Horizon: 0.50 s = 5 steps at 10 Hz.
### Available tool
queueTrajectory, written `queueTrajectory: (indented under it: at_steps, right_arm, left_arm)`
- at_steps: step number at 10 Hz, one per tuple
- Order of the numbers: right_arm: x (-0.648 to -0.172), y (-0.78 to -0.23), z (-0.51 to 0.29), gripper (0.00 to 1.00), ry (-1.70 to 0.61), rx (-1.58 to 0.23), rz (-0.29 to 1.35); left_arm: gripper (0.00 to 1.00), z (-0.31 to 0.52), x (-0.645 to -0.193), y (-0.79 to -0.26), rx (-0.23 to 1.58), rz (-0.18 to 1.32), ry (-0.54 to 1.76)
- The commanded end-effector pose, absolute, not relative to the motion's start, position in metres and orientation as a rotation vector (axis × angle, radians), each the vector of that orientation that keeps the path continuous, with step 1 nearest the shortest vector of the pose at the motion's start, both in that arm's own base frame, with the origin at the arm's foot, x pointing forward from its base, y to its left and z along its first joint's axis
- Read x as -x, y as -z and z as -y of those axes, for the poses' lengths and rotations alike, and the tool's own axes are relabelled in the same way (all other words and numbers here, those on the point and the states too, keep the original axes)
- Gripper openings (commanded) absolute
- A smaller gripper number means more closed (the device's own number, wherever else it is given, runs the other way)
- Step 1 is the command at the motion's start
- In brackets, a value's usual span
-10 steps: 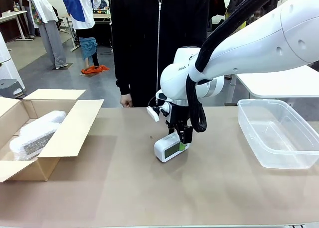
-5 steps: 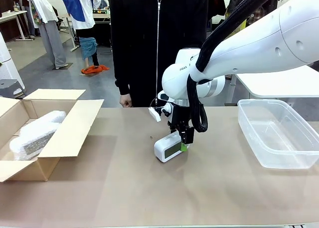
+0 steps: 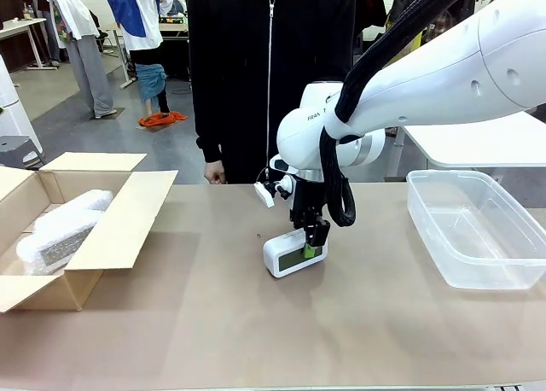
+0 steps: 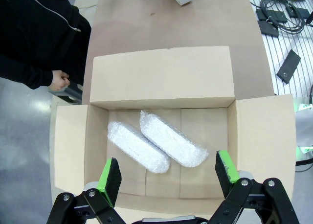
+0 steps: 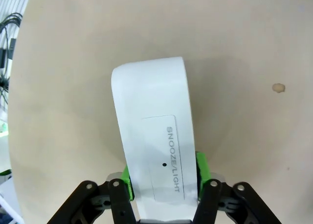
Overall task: Separate and place wrapped and unwrapped clocks.
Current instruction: Pick up the Digital clock indicated by the person.
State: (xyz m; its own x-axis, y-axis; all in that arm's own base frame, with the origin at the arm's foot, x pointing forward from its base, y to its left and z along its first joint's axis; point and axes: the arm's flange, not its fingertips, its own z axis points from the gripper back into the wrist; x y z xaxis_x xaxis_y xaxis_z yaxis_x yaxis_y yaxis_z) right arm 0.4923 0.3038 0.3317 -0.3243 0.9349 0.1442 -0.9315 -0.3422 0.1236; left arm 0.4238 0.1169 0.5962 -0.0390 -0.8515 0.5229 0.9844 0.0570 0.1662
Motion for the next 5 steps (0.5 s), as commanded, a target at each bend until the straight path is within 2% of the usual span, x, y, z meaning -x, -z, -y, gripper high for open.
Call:
queueTrajectory:
  at_steps: [1,2,3,5]
  right_arm:
    - [-0.4953,-0.3298,-0.3061,0.21,-1.887,-0.204,-0.042]
    - [-0.4954,-0.3298,-0.306,0.2,-1.879,-0.206,-0.044]
    - [-0.4953,-0.3303,-0.3057,0.02,-1.869,-0.205,-0.044]
    - [-0.4948,-0.3368,-0.3035,0.0,-1.81,-0.186,-0.04]
  left_arm:
    - [1.0,-0.1185,-0.4202,-0.5951,0.292,0.579,1.535]
    - [1.0,-0.1185,-0.4202,-0.5951,0.292,0.579,1.535]
    - [1.0,-0.1185,-0.4202,-0.5951,0.292,0.579,1.535]
    - [1.0,-0.1185,-0.4202,-0.5951,0.292,0.579,1.535]
